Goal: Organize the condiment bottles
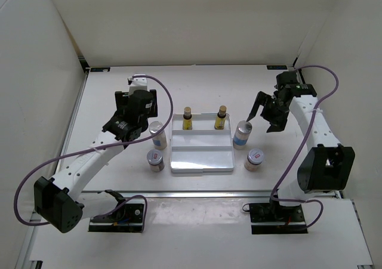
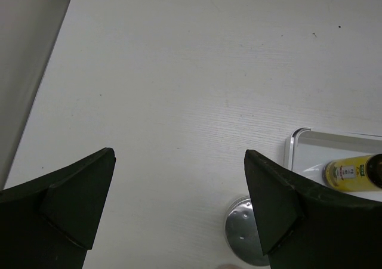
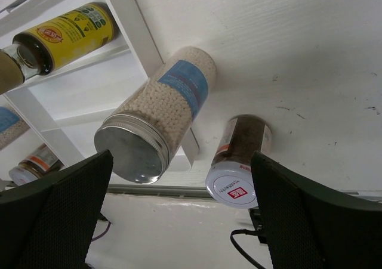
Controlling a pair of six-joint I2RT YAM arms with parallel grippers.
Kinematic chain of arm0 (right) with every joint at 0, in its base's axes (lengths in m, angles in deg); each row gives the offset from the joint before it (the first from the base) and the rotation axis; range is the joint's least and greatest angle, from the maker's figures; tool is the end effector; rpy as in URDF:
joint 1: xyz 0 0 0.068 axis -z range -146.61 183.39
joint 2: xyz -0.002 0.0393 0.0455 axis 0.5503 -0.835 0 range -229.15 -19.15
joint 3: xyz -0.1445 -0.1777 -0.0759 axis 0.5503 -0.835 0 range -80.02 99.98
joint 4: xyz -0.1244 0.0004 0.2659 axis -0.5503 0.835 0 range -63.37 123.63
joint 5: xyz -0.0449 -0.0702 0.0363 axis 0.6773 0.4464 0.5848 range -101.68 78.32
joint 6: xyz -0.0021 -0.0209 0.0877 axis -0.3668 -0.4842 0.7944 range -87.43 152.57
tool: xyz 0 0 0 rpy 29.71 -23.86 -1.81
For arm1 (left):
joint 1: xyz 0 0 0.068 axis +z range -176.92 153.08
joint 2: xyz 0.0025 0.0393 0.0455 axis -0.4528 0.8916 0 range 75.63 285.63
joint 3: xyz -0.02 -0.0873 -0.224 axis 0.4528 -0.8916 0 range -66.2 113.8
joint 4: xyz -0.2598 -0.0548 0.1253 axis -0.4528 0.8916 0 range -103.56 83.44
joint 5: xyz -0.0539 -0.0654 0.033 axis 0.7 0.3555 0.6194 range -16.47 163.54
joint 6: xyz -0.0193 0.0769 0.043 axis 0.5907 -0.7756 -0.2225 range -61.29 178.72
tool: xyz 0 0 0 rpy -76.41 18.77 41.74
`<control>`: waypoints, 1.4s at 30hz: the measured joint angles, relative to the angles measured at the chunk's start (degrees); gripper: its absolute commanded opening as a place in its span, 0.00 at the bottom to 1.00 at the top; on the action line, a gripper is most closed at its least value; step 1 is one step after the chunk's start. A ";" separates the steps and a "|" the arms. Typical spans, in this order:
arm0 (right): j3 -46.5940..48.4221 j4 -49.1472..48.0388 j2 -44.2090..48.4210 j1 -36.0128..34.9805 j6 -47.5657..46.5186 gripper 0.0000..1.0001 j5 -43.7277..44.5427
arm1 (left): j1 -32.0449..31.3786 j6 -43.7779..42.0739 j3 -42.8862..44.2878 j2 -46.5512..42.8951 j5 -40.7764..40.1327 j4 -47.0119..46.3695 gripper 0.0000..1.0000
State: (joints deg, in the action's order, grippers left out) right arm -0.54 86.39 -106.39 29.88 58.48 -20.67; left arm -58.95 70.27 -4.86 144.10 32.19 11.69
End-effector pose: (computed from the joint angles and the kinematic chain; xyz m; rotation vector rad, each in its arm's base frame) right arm 0.3506 0.0340 0.2243 0.4978 2.7362 0.3516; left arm 0.3107 -0.1315 0.2815 -0.0519 1.9952 0.2858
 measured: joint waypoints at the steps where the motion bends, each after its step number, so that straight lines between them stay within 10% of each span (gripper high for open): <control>1: -0.31 -0.31 0.15 0.00 0.04 1.00 -0.20 | 0.00 0.24 -0.02 0.00 0.00 0.02 1.00; 42: -4.44 -5.84 3.41 -0.17 -1.73 1.00 -3.19 | 0.00 1.20 -1.01 -0.44 0.15 -0.04 1.00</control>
State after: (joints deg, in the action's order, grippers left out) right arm -4.97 80.56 -102.98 29.71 56.75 -23.86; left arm -58.95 71.47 -5.87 143.66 32.35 11.65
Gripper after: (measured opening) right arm 0.995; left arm 0.998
